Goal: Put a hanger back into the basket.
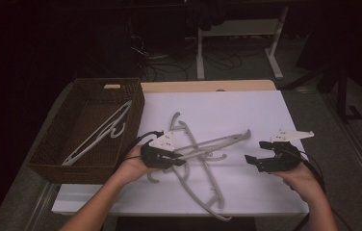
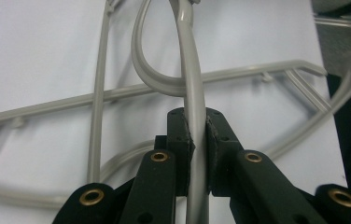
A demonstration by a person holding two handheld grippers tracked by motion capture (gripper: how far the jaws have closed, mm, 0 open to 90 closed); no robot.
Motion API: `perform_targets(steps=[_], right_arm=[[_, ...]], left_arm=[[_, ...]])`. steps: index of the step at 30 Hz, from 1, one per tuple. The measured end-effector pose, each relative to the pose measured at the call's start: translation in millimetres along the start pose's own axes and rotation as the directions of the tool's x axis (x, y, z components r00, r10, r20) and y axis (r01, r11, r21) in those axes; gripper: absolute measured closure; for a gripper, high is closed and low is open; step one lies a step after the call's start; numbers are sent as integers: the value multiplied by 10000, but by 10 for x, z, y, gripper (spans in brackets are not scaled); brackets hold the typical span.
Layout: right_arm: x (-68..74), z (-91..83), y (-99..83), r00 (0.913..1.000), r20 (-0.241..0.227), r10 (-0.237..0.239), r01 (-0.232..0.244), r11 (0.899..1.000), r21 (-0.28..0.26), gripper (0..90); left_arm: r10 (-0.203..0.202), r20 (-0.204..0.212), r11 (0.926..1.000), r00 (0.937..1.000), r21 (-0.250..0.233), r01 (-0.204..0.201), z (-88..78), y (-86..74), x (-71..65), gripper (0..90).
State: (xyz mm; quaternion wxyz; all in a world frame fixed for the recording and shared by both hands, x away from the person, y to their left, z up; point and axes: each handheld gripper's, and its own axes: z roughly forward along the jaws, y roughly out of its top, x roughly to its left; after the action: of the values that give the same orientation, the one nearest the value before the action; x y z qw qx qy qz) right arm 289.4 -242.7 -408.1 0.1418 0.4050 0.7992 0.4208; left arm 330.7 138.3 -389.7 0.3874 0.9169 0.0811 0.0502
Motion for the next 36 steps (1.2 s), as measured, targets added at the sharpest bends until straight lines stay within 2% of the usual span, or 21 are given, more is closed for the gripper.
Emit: perform_targets(steps=[2,5,12,15,18,19,21,24,25,26,30,31,32,36], right_arm=[[21,30,-62,9998,168,85,-86,10000,49,159],[46,65,-128,9992,177,355,-355,9994,-16,144],[84,141,-178,9988,205,436,-436,9990,2,132],[107,165,-176,9992,165,362,-362,9993,12,128],[121,185,-176,9995,188,259,-260,9996,93,123],[121,185,-176,9995,188,259,-260,9996,93,123],[122,192,-176,9994,209,279,-281,9995,113,122],[116,192,-179,9993,231,289,-292,9995,119,122],[113,192,-179,9993,244,281,-284,9995,107,123],[110,192,-180,9993,259,271,-274,9996,112,122],[100,204,-189,9989,296,356,-361,9992,169,123],[100,204,-189,9989,296,356,-361,9992,169,123],[95,207,-194,9988,347,338,-346,9992,218,123],[80,207,-198,9985,393,384,-394,9989,236,123]], left_arm=[[-331,-173,9994,9993,-128,329,-68,68,32,821],[-596,-438,9981,9973,-205,587,-211,207,80,821],[-941,-939,9941,9911,-636,884,-709,506,200,820],[-998,-1205,9927,9877,-797,906,-947,543,260,821],[-1167,-1539,9905,9812,-910,1035,-1193,502,326,821],[-1167,-1539,9905,9812,-910,1035,-1193,502,326,820],[-1390,-2048,9875,9689,-1025,1200,-1489,379,402,820],[-1624,-2487,9843,9549,-1084,1391,-1721,226,460,820],[-1759,-2699,9821,9467,-1139,1500,-1821,140,488,820],[-1837,-2809,9807,9420,-1181,1561,-1876,84,504,820],[-2346,-3265,9701,9156,-1387,1991,-2146,-246,583,820],[-2346,-3265,9701,9156,-1387,1991,-2146,-246,583,820],[-2640,-3458,9630,9004,-1472,2259,-2247,-401,600,820],[-3069,-3730,9513,8756,-1489,2700,-2382,-672,594,820]])
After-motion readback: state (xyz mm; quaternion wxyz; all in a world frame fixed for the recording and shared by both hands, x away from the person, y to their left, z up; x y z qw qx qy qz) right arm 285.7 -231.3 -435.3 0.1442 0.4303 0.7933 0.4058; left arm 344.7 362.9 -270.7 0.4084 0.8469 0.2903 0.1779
